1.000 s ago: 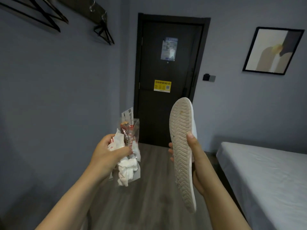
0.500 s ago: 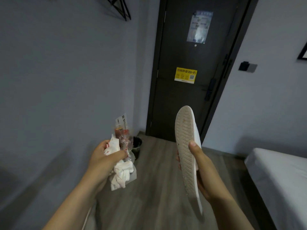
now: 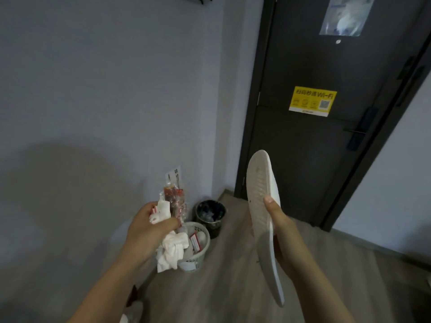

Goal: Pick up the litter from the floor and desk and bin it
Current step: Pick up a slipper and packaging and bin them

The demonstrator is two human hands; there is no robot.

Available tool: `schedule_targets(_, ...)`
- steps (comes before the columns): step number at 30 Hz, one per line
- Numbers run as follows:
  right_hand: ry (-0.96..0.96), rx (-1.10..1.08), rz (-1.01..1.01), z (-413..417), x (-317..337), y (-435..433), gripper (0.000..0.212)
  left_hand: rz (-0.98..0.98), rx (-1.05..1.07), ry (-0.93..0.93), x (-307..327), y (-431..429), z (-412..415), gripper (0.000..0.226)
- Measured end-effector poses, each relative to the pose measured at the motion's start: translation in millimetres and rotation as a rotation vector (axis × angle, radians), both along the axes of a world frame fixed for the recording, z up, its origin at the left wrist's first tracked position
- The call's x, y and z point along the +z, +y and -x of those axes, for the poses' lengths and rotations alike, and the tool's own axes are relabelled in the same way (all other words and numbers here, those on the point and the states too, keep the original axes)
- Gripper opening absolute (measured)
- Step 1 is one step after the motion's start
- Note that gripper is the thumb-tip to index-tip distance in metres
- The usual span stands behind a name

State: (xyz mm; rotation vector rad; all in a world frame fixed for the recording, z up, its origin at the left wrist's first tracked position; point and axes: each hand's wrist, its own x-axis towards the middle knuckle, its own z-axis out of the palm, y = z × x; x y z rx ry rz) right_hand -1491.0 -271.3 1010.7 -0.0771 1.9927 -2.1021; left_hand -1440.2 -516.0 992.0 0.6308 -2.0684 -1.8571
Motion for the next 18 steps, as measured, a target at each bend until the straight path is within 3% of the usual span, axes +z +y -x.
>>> schedule_targets(2, -0.014, 0.016, -0.018, 34.4, -8.2, -2.8, 0.025, -0.019, 0.025, -0.032, -10.3, -4.3, 25.8, 0.035)
schedule_targets(6, -0.051, 0.05, -0.037, 97.2, -29.4, -19.3, 0.026, -0.022, 0.094, -0.076, -31.3, -25.3, 79.8, 0.033)
schedule_targets(8, -0.086, 0.068, -0.035, 130.9, -44.6, -32.4, 0.038, -0.05, 0.104, -0.096, -48.2, -40.7, 110.9, 0.03)
schedule_targets(12, -0.118, 0.093, -0.076, 201.3, -77.4, -68.4, 0.085, -0.091, 0.089, -0.17, -86.3, -75.9, 178.3, 0.031)
schedule_targets(18, -0.263, 0.102, -0.132, 299.6, -116.4, -133.1, 0.081, -0.087, 0.055, -0.326, -131.3, -136.1, 283.3, 0.034)
